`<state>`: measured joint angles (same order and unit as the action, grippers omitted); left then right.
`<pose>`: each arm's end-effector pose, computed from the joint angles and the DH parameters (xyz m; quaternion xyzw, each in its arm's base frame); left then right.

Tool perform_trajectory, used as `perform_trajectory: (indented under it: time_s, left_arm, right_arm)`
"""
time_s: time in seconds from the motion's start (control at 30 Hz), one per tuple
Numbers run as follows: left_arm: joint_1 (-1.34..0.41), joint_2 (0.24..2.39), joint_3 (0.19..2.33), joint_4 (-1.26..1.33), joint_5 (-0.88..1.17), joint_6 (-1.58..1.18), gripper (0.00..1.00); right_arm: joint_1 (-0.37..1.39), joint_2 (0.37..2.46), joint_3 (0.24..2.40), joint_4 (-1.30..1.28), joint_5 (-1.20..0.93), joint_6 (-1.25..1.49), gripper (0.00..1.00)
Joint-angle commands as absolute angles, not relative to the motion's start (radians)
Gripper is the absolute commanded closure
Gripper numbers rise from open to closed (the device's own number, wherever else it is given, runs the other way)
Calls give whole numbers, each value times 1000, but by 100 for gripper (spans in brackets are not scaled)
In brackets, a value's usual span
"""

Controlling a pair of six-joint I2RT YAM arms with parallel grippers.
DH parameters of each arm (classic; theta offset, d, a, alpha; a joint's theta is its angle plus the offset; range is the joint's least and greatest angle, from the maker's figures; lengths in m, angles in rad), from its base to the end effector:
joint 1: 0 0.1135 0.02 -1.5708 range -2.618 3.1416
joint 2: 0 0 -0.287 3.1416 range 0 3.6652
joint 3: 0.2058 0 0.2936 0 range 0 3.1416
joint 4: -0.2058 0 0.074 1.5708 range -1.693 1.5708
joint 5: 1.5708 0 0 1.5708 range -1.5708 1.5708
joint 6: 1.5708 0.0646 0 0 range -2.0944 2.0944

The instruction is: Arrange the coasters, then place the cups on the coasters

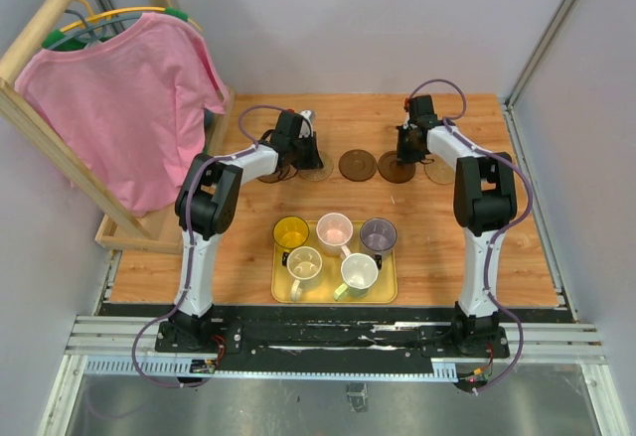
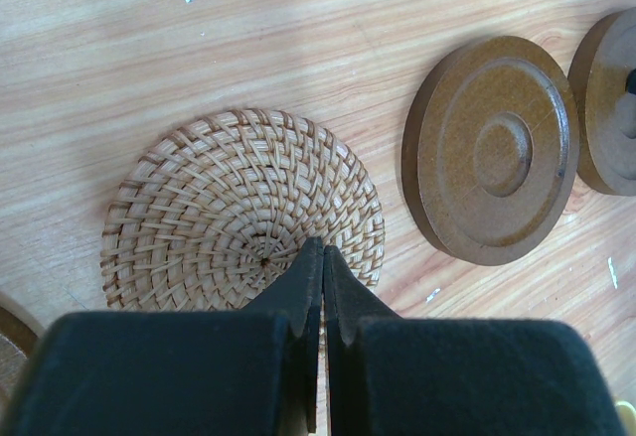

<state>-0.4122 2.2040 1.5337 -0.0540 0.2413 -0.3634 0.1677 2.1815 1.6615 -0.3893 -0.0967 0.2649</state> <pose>0.5021 -0.2364 0.1227 0.0715 0.9037 -0.2558 0.3360 0.5400 0.0977 0.1488 0.0302 0.9443 0.1143 0.3070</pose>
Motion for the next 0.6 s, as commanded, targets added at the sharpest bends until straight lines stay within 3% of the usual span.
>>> perform_trajectory:
  time_s: [0.0, 0.57]
  left_arm:
    - [-411, 2241, 1548, -84, 237, -350, 99]
    - [-408, 2233, 1557, -93, 206, -349, 99]
  right_arm:
    - [137, 2204, 1656, -447, -53, 259, 99]
    - [135, 2173, 1655, -453, -28, 251, 99]
